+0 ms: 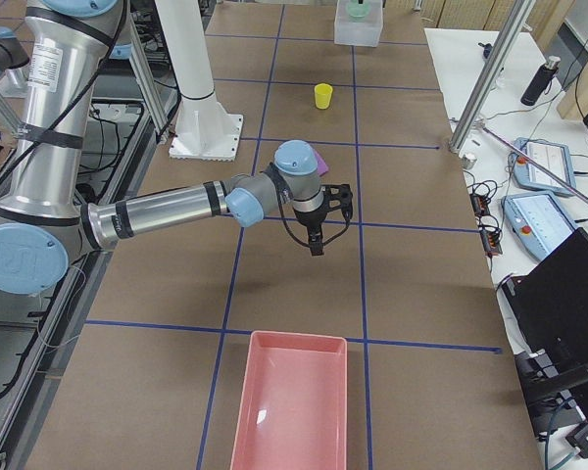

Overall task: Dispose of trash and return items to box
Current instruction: 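Carry the green bowl with the left gripper into the clear bin and release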

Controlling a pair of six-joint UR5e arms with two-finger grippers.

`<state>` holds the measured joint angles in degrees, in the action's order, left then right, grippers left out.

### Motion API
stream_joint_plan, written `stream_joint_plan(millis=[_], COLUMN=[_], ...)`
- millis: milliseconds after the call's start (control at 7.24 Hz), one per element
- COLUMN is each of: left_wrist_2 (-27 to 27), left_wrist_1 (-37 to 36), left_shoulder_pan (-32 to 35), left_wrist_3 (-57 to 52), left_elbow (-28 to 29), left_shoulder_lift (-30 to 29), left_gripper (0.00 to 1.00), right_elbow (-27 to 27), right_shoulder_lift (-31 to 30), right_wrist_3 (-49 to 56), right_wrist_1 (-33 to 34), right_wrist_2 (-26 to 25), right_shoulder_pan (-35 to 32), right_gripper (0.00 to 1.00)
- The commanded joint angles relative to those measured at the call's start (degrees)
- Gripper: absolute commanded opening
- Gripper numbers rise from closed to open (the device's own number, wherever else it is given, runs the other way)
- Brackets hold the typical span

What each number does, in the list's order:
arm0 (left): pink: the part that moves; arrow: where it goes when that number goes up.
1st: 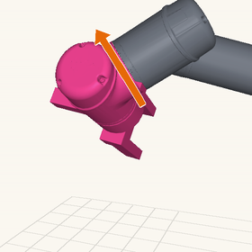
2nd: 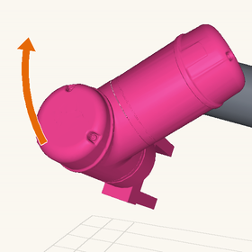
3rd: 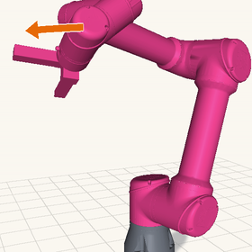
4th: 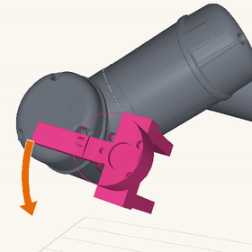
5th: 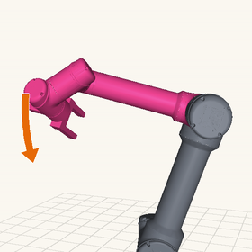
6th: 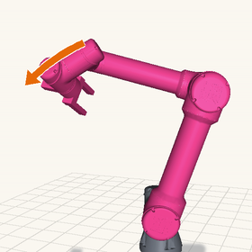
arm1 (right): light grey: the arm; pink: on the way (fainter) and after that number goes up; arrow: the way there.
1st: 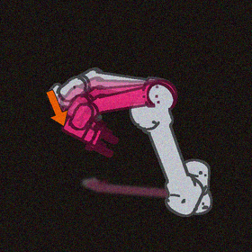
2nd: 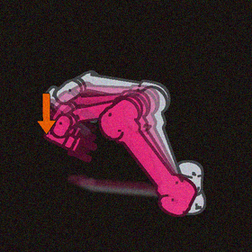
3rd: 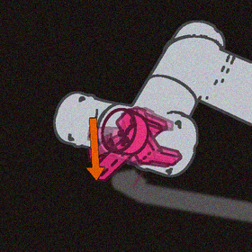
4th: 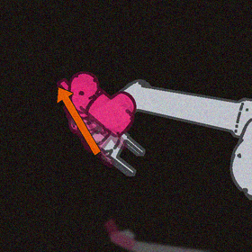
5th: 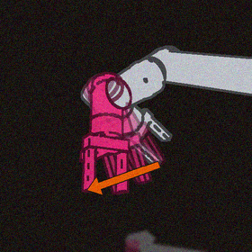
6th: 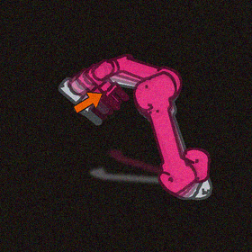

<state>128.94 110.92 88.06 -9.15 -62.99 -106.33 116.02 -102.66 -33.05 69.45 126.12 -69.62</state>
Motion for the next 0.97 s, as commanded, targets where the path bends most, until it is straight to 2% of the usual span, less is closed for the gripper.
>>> stream_joint_plan(millis=[0,138,414,552,829], left_wrist_2=[-3.1,-3.2,-4.8,-6.3,-6.5], left_wrist_1=[8.2,10.8,20.4,21.1,21.0], left_shoulder_pan=[-0.5,-1.8,-9.4,-9.8,-9.9], left_wrist_3=[0.0,2.3,13.7,13.9,10.8], left_elbow=[9.3,9.4,11.1,11.4,10.5], left_shoulder_lift=[-2.0,-1.3,0.1,0.1,0.8], left_gripper=[0.0,0.0,0.0,0.0,0.99], right_elbow=[0.0,0.0,0.0,0.0,0.0], right_shoulder_lift=[0.0,0.0,0.0,0.0,0.1], right_wrist_3=[0.0,0.0,0.0,0.0,0.0], right_wrist_1=[0.0,-0.3,-0.9,-0.9,-0.8], right_wrist_2=[0.0,0.0,0.0,0.0,0.0], right_shoulder_pan=[0.0,0.0,0.0,0.0,0.1], right_gripper=[1.0,1.0,1.0,1.0,1.0])
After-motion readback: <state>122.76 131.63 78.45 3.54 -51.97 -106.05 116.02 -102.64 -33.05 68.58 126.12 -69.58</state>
